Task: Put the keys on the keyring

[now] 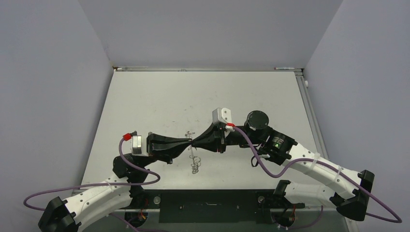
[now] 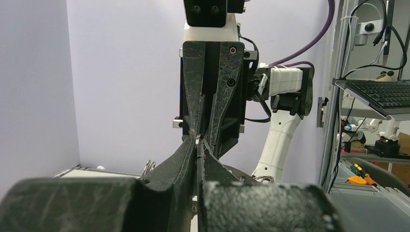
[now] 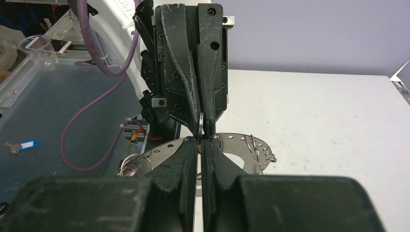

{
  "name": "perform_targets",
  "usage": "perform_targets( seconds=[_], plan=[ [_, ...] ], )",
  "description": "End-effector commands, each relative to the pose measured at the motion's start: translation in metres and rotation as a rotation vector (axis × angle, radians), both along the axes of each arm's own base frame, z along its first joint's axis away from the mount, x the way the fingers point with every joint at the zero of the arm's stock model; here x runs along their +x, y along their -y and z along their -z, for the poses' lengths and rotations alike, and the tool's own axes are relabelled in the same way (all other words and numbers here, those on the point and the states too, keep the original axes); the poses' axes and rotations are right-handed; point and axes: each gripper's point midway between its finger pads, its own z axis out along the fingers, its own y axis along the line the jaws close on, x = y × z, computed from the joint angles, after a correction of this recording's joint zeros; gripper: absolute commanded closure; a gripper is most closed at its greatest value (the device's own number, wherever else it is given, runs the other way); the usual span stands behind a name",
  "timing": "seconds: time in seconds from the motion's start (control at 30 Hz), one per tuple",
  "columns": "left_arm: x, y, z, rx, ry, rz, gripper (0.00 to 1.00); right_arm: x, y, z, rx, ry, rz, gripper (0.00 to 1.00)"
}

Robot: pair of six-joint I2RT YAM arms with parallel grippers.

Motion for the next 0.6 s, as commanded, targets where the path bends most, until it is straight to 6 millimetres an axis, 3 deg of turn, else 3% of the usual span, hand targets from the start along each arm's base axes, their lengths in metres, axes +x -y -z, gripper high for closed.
perform_targets(
  seconds=[0.0,0.1,0.23,0.53,0.57],
  plan=[
    [-0.009,-0.009,-0.026,-0.077,0.057,0.006,1.00,0.006,-0.001,-0.014,0.054,0.054,0.023,0.95],
    [-0.007,-0.008,-0.022,-0.058,0.049,-0.007,0.98,0.010,0.000,-0.012,0.036,0.081,0.037,0.95],
    [-0.004,-0.011,-0.018,-0.038,0.035,-0.040,0.78,0.010,0.003,-0.007,0.000,0.088,0.040,0.95],
    [-0.010,-0.021,-0.027,0.050,0.032,-0.093,0.56,0.011,0.010,0.003,-0.065,0.104,0.051,0.95],
    [-0.005,-0.018,-0.017,0.131,-0.008,-0.112,0.55,0.012,0.011,0.006,-0.092,0.106,0.056,0.95]
  ],
)
